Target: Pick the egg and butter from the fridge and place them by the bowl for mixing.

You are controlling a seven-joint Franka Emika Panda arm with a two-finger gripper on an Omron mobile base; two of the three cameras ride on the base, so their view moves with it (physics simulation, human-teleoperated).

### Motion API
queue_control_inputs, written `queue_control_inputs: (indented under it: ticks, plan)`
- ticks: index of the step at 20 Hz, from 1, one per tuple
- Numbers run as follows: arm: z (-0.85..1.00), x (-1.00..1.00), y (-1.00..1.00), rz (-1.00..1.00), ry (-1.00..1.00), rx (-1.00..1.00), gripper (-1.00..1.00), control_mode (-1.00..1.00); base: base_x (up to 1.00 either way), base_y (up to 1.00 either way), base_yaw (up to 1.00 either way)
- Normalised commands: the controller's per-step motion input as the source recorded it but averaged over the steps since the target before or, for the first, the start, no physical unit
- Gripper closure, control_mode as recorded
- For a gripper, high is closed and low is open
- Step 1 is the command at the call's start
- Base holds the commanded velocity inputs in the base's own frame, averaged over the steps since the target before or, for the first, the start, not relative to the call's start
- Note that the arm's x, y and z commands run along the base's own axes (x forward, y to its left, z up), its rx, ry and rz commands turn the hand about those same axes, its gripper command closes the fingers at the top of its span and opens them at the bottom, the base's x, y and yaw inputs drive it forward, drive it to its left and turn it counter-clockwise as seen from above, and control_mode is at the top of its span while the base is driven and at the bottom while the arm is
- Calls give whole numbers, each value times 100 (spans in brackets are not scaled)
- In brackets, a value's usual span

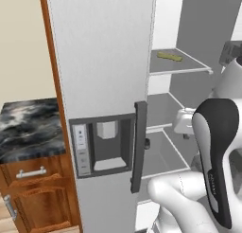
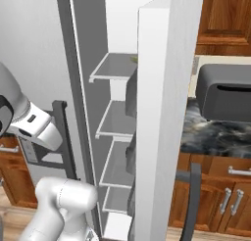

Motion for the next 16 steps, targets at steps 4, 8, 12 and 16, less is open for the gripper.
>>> queue_control_inputs:
  ticks: [4,8,12,16]
  plan:
    - [0,0,0,0,0,0,-100,100,22,-9,-21]
    - [0,0,0,0,0,0,-100,100,23,-6,-14]
    - [0,0,0,0,0,0,-100,100,0,0,0]
    - [0,0,0,0,0,0,-100,100,0,0,0]
